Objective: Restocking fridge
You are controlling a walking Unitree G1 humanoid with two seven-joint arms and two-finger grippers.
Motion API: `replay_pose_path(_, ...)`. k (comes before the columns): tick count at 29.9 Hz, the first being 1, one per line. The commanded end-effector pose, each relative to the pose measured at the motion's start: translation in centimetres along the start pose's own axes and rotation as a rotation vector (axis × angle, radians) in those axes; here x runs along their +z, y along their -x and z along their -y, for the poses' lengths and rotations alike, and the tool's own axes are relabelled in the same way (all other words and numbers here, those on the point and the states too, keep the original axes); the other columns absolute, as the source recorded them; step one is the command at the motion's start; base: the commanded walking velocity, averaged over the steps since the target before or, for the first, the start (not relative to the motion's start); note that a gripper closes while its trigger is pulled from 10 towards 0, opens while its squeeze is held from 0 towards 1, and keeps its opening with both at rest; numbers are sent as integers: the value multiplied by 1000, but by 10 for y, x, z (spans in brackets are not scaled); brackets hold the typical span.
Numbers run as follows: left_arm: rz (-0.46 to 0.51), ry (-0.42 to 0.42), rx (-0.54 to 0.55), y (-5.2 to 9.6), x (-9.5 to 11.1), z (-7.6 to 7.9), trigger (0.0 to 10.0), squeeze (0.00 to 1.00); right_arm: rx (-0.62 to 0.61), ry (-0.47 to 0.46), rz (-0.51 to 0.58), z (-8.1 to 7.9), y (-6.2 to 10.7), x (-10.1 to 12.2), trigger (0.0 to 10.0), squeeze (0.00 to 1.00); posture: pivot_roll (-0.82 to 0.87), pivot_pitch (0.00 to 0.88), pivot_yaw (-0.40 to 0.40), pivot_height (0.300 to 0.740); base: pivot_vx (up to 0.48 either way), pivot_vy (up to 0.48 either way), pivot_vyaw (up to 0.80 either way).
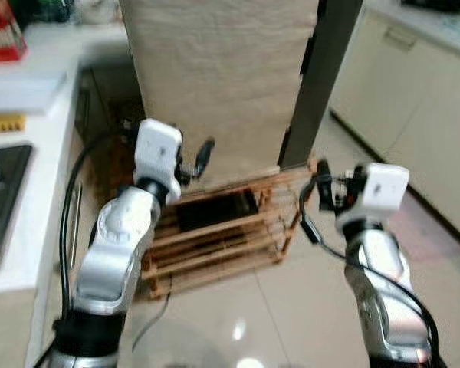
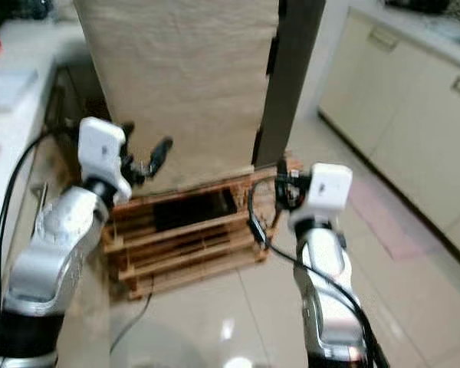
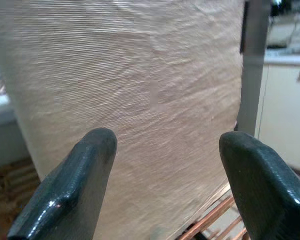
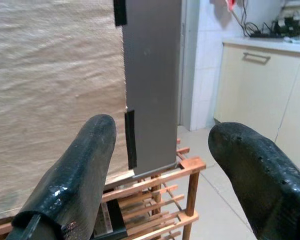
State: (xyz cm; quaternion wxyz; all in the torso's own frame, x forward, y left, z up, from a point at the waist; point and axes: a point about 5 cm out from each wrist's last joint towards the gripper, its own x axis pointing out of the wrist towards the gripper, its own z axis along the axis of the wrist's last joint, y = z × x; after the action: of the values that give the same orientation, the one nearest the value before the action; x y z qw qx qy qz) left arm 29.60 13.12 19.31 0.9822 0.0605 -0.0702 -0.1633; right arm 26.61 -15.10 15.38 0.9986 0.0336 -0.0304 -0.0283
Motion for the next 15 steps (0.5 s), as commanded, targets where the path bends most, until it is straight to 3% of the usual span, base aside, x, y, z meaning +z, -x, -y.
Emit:
replay_pose_path(1, 9, -17, -10, -1, 4, 4, 10000, 0, -18, 11, 11, 6, 0, 4, 10000, 0, 7, 0, -8, 740, 0, 0, 0)
replay_pose_path(9, 9, -58, 47, 0, 1, 0, 10000, 0, 20, 36, 8, 6, -4, 6, 10000, 0, 10, 0, -13, 740, 0, 0, 0)
replay_pose_path(12, 29, -62, 90, 3, 0, -5, 10000, 0, 80, 113, 14, 2, -7, 7, 10000, 0, 12, 0, -19, 740, 0, 0, 0)
replay_pose_path(15, 34, -56, 96, 4, 1, -6, 10000, 0, 88, 126, 19, 1, -8, 8, 10000, 0, 12, 0, -19, 740, 0, 0, 0)
